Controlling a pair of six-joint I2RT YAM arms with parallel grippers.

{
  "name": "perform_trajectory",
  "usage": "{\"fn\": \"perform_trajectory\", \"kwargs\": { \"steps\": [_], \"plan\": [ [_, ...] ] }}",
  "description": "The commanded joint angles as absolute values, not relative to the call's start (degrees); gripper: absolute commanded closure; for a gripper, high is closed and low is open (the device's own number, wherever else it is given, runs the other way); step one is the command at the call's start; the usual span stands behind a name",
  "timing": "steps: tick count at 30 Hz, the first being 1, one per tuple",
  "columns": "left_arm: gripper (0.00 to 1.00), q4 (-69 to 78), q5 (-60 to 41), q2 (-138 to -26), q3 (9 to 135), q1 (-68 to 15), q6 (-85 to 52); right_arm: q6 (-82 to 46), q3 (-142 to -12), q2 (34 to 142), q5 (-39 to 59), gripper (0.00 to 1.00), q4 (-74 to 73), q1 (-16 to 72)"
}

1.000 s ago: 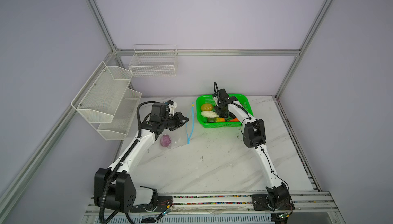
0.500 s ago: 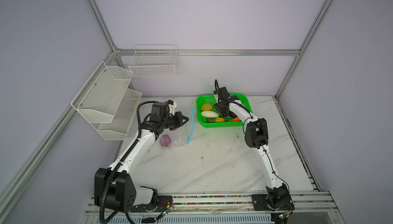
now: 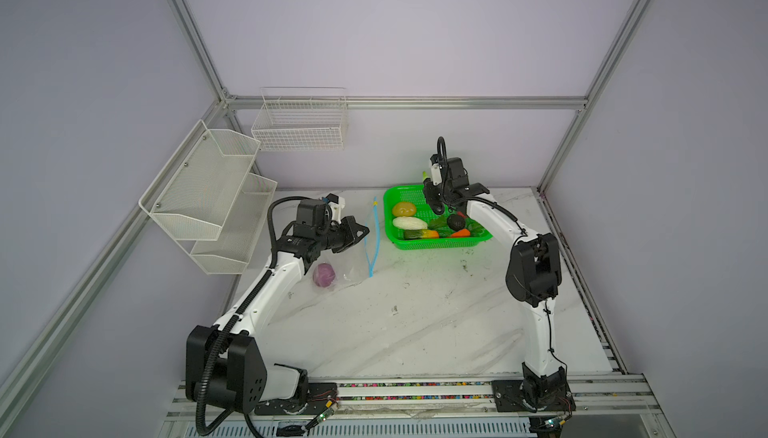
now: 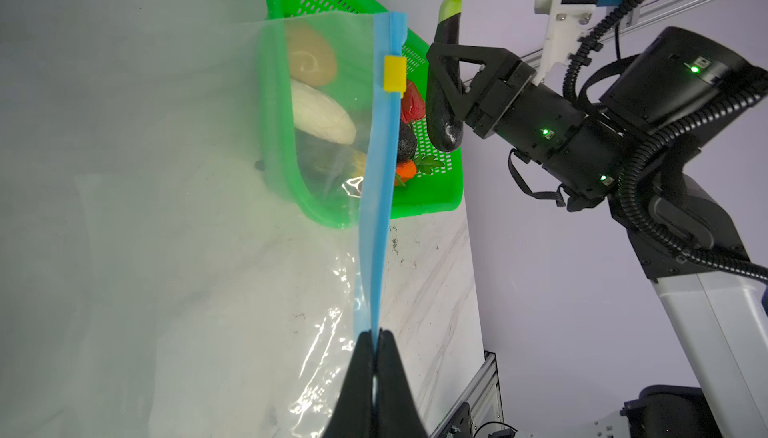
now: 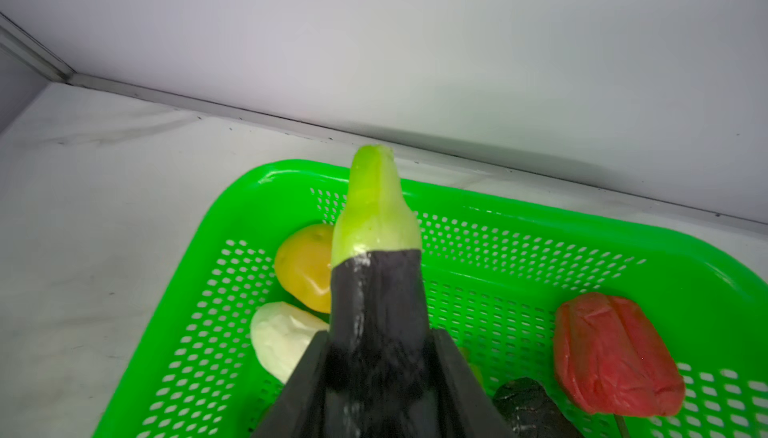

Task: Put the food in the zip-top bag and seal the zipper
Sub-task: 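Close the right gripper on the eggplant and lift it from the basket, then carry the eggplant with the right gripper to the bag mouth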

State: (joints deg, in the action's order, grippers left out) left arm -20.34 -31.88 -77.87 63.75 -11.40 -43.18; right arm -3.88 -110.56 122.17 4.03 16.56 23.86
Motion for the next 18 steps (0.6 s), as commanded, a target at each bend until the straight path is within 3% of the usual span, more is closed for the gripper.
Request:
{"fn": "perform_trajectory", "kwargs": {
  "steps": [1,7,18],
  "plan": [
    [1.00,-17.9,-30.4,-77.5,63.8,-11.5,-44.4,-15.3,-100.9,114.6,11.5,0.73,-1.5,24.4],
    [1.00,-17.5,-29.4,-77.7,64.5,-11.5,-45.2,-28.4,-84.9,105.8,17.7,0.81,-23.1,27.0],
    [1.00,-17.1,-27.6,-77.0,64.5,-11.2,-46.3,-39.3,-68.4,100.5,6.9,0.86,-51.5,38.8]
  ]
}}
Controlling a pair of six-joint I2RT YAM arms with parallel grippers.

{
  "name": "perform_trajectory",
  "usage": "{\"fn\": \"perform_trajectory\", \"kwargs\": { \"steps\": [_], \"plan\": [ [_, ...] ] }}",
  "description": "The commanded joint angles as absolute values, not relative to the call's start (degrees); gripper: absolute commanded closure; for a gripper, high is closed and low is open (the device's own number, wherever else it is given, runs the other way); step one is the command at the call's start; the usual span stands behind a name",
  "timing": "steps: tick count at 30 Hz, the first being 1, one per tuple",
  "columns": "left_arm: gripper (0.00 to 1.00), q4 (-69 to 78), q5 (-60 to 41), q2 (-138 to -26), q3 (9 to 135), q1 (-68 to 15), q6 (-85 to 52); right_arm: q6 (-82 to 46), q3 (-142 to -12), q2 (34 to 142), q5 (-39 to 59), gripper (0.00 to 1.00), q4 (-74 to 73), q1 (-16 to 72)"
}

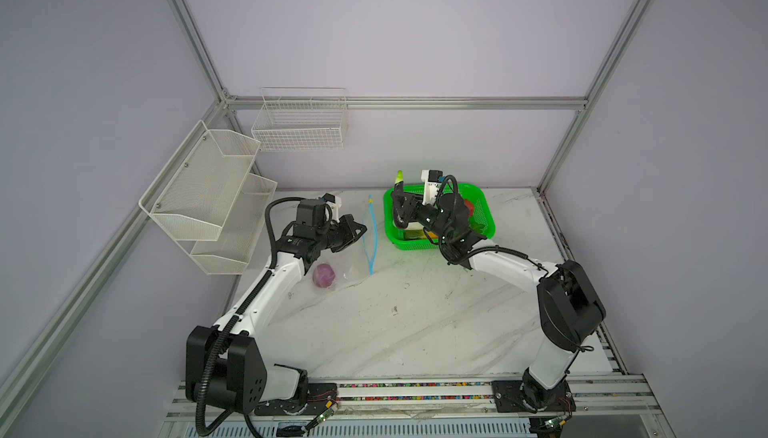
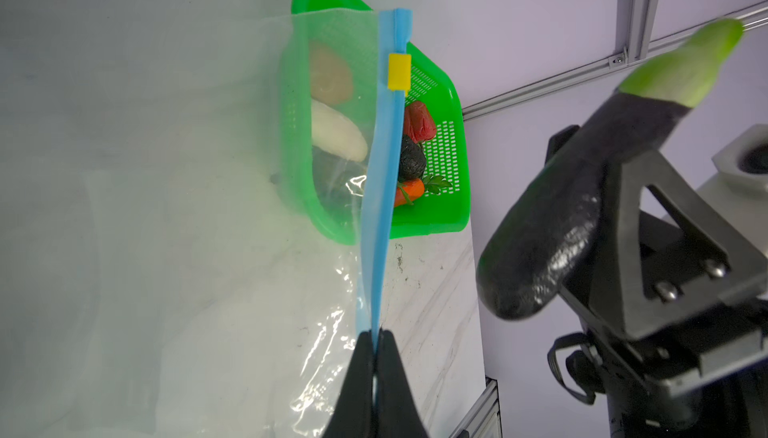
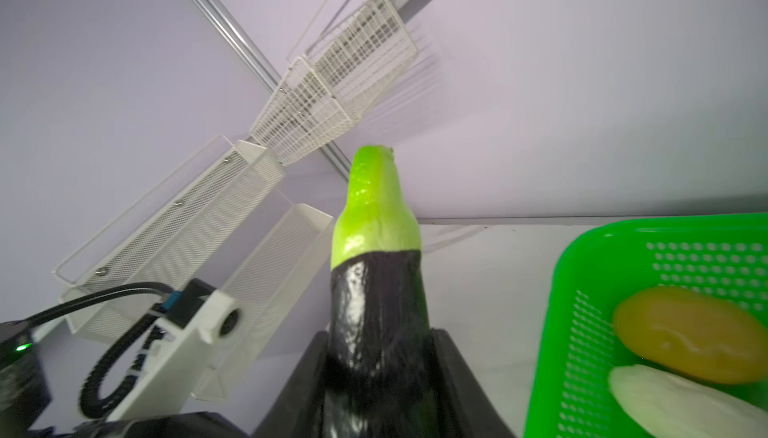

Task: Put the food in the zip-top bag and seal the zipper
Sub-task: 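Carry the eggplant with the right gripper to the bag mouth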

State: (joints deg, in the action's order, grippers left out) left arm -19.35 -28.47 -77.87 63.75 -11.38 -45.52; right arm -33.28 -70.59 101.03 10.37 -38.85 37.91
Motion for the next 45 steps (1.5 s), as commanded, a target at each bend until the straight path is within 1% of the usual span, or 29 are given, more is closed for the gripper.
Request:
{"fn": "perform_trajectory", "kwargs": {
  "steps": [1,4,6,9,18,28,32,45],
  "plan": [
    [1.00,-17.0,-27.6,-76.8,64.4,-11.0,-46.5,-40.8,-67.6,100.9,6.4,0.87,-53.5,39.5],
    [1.00,-16.3,-27.5,-76.3,64.5,-10.5,-47.1,-44.8,-66.6,102.2,4.3,0.87,-55.7,41.9],
    [1.00,-16.4,-27.6,-76.1,64.9,-10.3,-47.2,-47.5,-67.2,102.7,3.9,0.88,-54.1,43.1],
    [1.00,-16.4,-27.5,-75.8,64.8,-10.2,-47.3,-49.6,-65.7,102.3,0.6,0.90,-55.5,44.7],
    [1.00,-15.8,-27.6,-74.8,64.0,-10.2,-48.2,-50.0,-66.4,105.0,-10.0,0.97,-55.4,50.4],
    [1.00,-15.7,-27.8,-73.6,63.7,-10.1,-48.5,-47.5,-67.7,107.2,-18.5,1.00,-54.2,54.0],
    [1.00,-15.7,-27.9,-73.1,63.6,-10.0,-48.6,-45.4,-68.1,107.5,-19.7,1.00,-53.7,55.0],
    [1.00,-15.7,-28.1,-71.3,63.9,-9.8,-49.1,-42.0,-68.3,107.5,-16.6,0.99,-48.9,55.2]
  ]
}}
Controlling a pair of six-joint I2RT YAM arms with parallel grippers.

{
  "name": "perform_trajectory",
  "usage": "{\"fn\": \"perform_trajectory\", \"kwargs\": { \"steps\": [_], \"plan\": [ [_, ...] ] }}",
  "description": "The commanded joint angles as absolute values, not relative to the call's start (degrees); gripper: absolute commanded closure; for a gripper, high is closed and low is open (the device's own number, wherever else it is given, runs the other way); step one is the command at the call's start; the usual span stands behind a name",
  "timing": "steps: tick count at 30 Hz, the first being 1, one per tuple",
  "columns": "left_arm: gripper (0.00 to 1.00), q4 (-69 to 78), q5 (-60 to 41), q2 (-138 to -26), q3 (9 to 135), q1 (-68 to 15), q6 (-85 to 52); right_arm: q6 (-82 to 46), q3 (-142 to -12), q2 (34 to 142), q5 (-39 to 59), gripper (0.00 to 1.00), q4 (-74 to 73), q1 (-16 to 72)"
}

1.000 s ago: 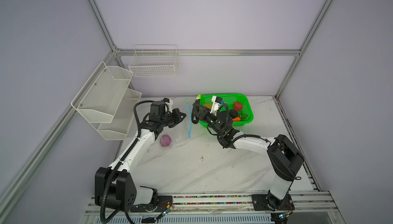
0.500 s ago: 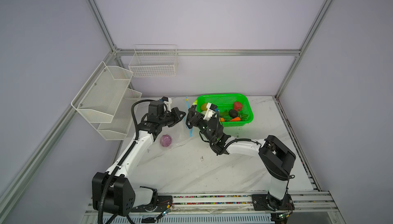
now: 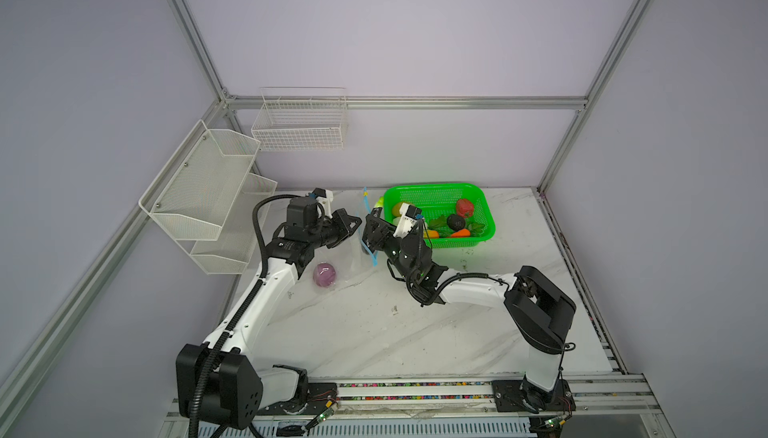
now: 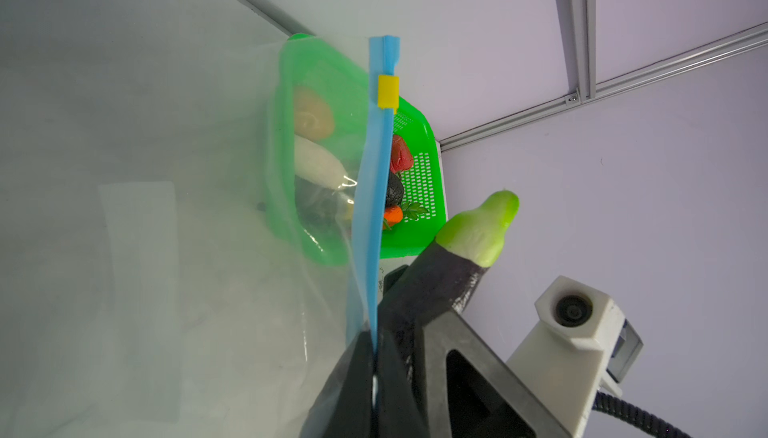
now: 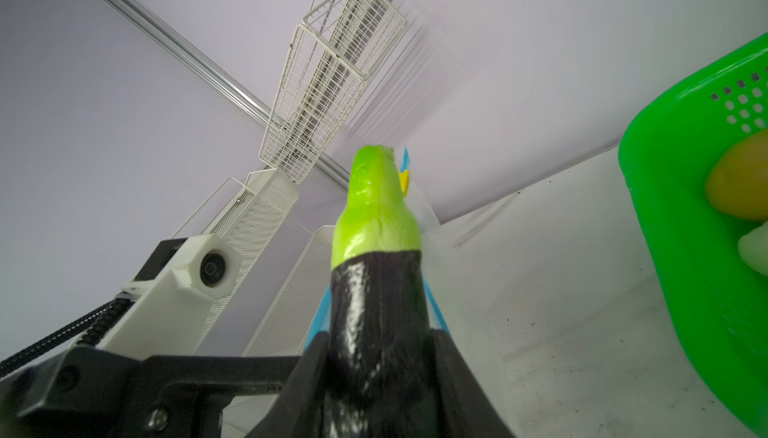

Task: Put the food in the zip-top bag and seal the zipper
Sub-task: 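Carry the eggplant with the right gripper to the bag mouth, then push the eggplant down into the open bag with the right gripper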

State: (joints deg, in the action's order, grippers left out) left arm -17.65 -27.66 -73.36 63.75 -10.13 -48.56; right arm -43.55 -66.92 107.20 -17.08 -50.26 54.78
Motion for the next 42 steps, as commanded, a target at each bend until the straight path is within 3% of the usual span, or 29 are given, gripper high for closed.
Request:
{"fn": "perform_trajectory", "kwargs": {
  "steps": [1,14,21,33,38,40,42],
  "plan": [
    [1.00,-15.7,-28.2,-71.3,63.9,-9.8,-49.1,-41.4,-68.7,107.7,-16.2,0.98,-48.3,55.2],
    [1.00,-15.8,-28.7,-70.6,63.5,-9.8,-49.5,-38.1,-70.9,108.7,-12.3,0.85,-45.4,55.4],
    [1.00,-15.8,-28.6,-70.5,63.6,-9.8,-49.5,-37.9,-71.0,108.5,-12.5,0.64,-45.1,55.4],
    [1.00,-15.8,-29.0,-70.7,63.8,-9.7,-49.4,-38.2,-71.7,108.7,-12.2,0.46,-44.7,55.5],
    [1.00,-15.8,-28.9,-70.5,63.7,-9.8,-49.4,-38.5,-71.4,108.4,-12.1,0.47,-45.1,55.7],
    [1.00,-15.7,-28.8,-70.6,63.6,-9.8,-49.4,-38.4,-70.7,107.9,-12.8,0.59,-45.5,55.8],
    [1.00,-15.7,-29.0,-70.7,63.7,-9.8,-49.5,-37.7,-70.0,107.3,-13.2,0.65,-46.4,55.8]
  ]
}}
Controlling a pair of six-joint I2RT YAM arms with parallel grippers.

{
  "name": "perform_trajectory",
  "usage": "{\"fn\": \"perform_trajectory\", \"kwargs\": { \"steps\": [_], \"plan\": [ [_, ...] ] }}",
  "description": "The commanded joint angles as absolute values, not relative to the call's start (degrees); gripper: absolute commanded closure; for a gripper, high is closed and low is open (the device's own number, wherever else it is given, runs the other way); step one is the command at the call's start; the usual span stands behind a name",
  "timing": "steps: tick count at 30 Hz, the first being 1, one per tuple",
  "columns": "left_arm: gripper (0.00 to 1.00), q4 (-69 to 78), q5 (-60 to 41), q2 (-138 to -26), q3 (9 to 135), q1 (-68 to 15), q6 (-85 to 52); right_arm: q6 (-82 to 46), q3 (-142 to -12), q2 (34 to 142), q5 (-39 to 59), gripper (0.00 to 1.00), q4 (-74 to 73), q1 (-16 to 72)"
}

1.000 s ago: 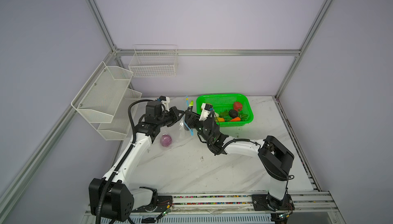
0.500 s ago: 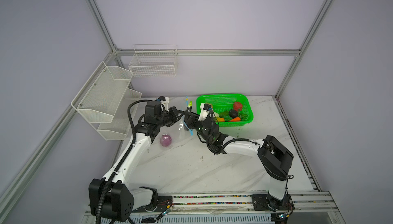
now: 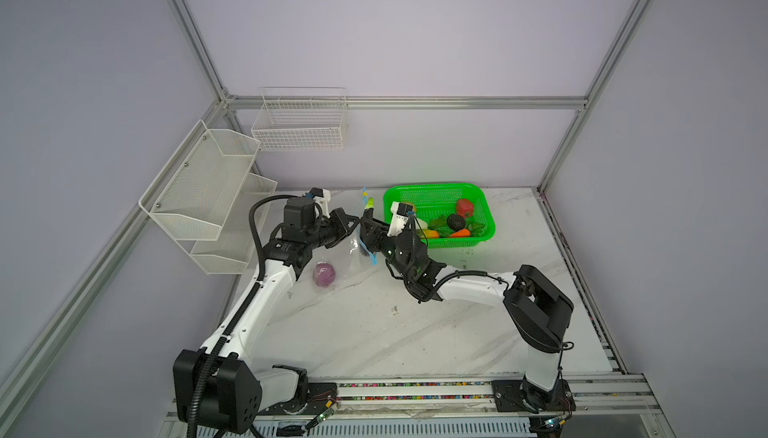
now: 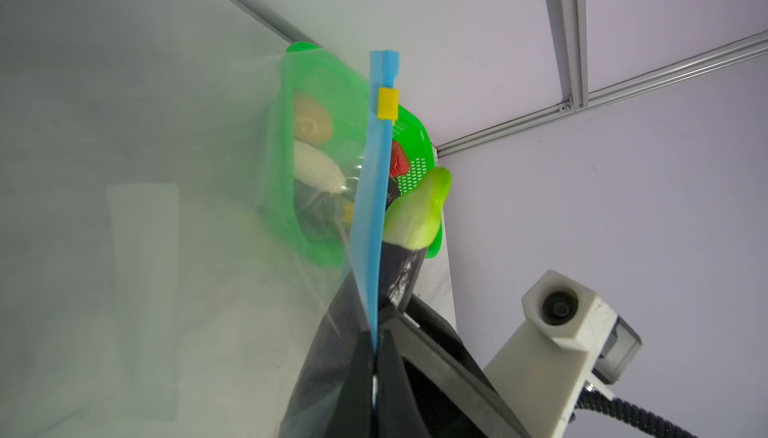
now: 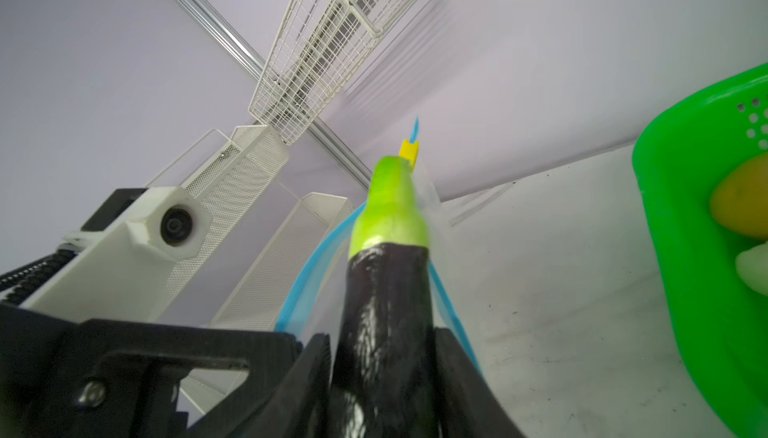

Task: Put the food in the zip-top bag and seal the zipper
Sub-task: 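Push the eggplant down into the open bag with the right gripper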

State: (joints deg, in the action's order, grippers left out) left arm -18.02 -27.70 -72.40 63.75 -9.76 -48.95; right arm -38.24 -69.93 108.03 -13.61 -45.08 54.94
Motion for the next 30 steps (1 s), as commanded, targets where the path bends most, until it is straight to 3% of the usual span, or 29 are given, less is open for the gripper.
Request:
{"fn": "perform_trajectory", "kwargs": {
  "steps": [1,5,17,23,30],
  "plan": [
    [1.00,-15.7,-29.0,-70.7,63.7,-9.8,-49.5,-37.0,-69.6,107.0,-13.4,0.70,-46.8,55.8],
    [1.00,-15.6,-29.0,-70.7,63.7,-9.8,-49.5,-33.3,-67.5,106.2,-13.8,0.82,-50.4,55.8],
    [1.00,-16.8,-27.7,-68.9,64.3,-9.7,-48.8,-29.7,-68.3,105.9,-11.2,0.80,-45.7,55.8],
    [1.00,-16.5,-27.9,-68.4,64.1,-9.7,-49.0,-28.5,-69.3,106.3,-9.6,0.73,-42.9,55.8],
    [1.00,-16.4,-28.2,-68.4,64.0,-9.7,-49.0,-28.0,-71.2,107.0,-9.3,0.57,-41.4,55.9]
  ]
}}
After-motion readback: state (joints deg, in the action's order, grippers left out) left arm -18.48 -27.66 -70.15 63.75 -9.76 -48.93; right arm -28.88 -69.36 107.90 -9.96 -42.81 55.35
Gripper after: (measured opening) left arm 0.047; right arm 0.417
